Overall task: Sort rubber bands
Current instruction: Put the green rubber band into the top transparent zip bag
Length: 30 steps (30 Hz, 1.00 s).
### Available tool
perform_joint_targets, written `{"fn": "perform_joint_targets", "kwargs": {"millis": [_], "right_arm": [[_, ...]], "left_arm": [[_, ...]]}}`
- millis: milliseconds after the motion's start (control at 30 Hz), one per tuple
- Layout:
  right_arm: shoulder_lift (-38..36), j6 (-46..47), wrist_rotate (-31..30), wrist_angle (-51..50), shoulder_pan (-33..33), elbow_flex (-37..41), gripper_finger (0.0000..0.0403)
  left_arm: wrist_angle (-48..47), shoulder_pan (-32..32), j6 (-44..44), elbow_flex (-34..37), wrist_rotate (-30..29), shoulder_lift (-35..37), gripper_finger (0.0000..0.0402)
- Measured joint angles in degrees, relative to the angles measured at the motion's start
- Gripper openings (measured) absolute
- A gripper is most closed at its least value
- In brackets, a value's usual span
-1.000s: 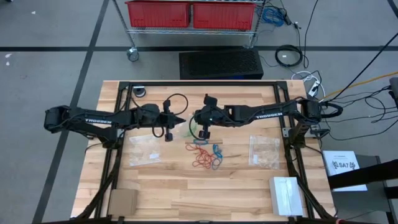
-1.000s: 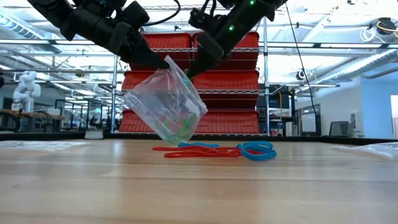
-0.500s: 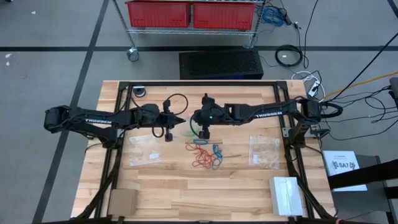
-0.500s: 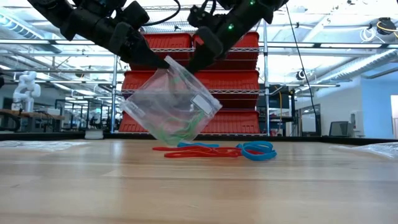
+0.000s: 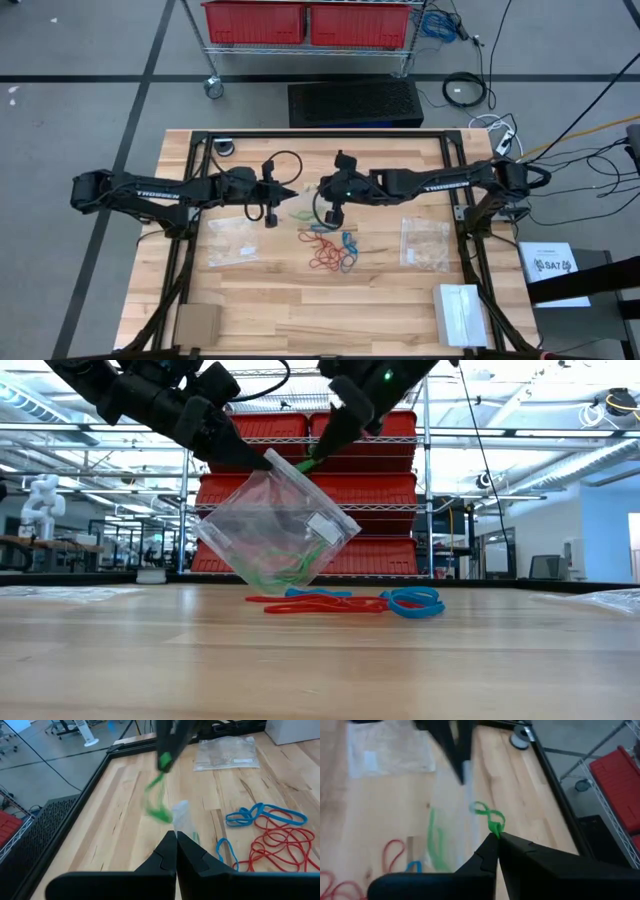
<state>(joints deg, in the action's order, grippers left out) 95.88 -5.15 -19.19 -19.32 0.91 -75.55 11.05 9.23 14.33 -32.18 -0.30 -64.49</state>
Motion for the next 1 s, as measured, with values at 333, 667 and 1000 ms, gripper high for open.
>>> {"fn": "perform_joint_targets", "kwargs": {"millis": [333, 667, 1000], "right_arm": [[0.04, 1.49, 2.83, -4.65, -0.66, 0.0, 0.0], [-2.59, 3.43, 0.45, -7.05, -1.86, 0.0, 0.0], [-2.28, 4.26, 1.34, -8.04, -2.19, 0.0, 0.0]], "left_arm": [[-0.04, 0.0, -0.04, 0.0, -0.04, 0.0, 0.0], [-0.26, 0.0, -0.07, 0.0, -0.28, 0.0, 0.0], [-0.13, 0.0, -0.24, 0.0, -0.28, 0.0, 0.0]]}}
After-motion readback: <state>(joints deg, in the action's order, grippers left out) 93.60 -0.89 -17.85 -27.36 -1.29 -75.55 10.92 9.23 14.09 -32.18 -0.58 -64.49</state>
